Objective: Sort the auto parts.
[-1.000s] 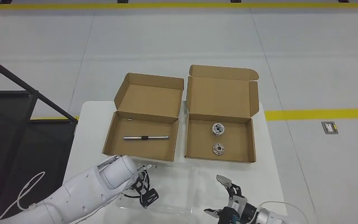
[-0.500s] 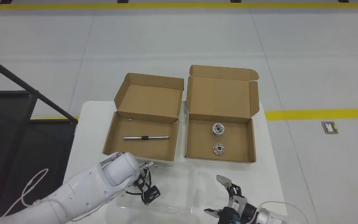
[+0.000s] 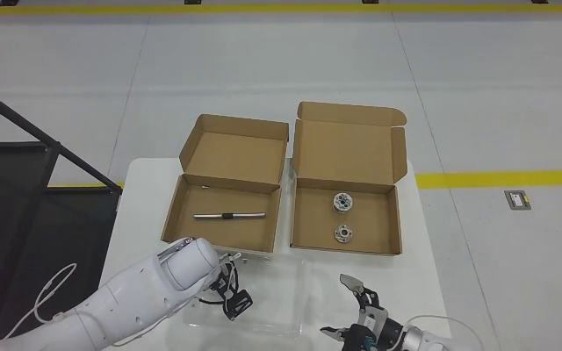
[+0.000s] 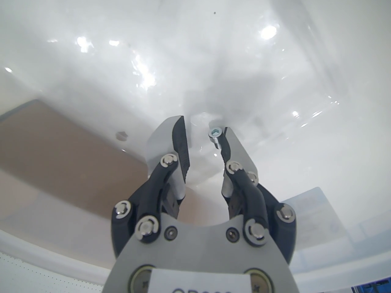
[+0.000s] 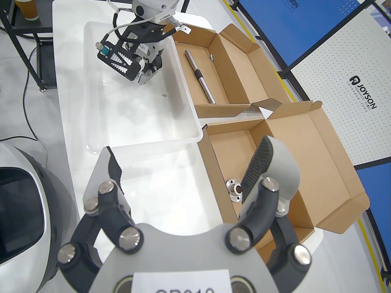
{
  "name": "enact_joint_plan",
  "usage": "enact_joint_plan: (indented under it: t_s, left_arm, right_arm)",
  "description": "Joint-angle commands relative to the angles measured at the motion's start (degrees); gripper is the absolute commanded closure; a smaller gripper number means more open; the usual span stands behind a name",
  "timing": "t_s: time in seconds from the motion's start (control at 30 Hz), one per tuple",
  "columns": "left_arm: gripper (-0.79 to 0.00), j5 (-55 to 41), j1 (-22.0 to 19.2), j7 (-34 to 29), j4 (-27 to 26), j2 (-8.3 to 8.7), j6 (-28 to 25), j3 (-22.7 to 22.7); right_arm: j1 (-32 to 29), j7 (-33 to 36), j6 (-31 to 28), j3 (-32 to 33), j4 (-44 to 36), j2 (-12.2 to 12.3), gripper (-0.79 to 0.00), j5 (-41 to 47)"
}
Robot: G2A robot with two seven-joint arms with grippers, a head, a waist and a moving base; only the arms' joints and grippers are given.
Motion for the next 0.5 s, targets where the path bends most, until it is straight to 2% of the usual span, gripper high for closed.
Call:
enact_joint_plan:
  t_s: [0.0,0.07,0.13,0.33,0.47]
  left_arm:
    - [-0.145,-0.2,0.1,-0.2,0.0,0.03,0.0,0.0]
    - [-0.114,-0.4,0.1,-0.4,-0.1,0.05,0.0,0.0]
    - [0.000,-0.6,0.1,-0.7,-0.2,0.05,0.0,0.0]
    - [0.000,-1.5,-0.2,-2.1,-1.2,0.14,0.0,0.0]
    - [0.000,-4.2,-1.0,-4.8,-4.8,1.05,0.0,0.0]
  right_arm:
    - [0.0,0.0,0.0,0.0,0.0,0.0,-0.785,0.0]
    - [0.0,0.0,0.0,0.0,0.0,0.0,-0.785,0.0]
    - [0.0,0.0,0.0,0.0,0.0,0.0,-0.785,0.0]
    - [0.0,0.0,0.0,0.0,0.0,0.0,-0.785,0.0]
    - [0.0,0.0,0.0,0.0,0.0,0.0,-0.785,0.0]
